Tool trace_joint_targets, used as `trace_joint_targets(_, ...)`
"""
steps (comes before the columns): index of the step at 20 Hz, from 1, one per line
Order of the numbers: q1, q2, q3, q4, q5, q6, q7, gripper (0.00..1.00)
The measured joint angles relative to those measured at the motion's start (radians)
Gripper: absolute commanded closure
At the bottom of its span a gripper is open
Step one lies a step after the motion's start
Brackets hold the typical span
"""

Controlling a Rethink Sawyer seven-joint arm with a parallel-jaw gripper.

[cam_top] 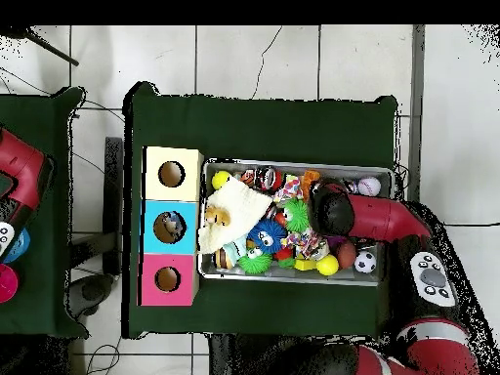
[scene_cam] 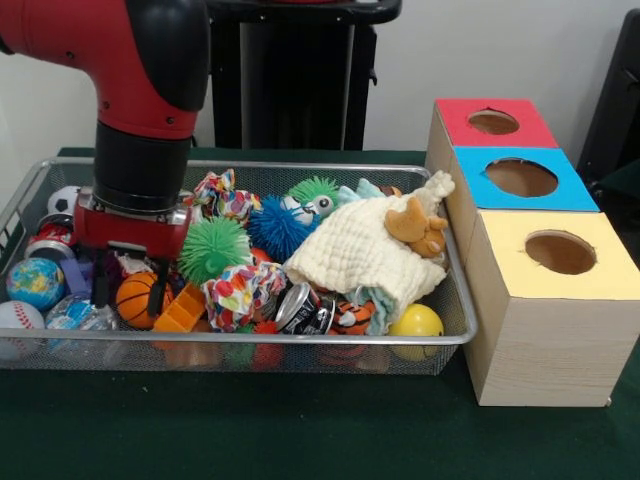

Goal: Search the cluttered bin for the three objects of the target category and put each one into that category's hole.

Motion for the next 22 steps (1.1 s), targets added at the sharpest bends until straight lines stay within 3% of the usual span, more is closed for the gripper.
trace_joint_targets(15,0.057,0.107,-0.107,-0.011,-0.001,-0.135,0.0,0.0)
trace_joint_targets(22,0.151,0.147,-0.221,-0.054,-0.015,-0.182,0.0,0.0)
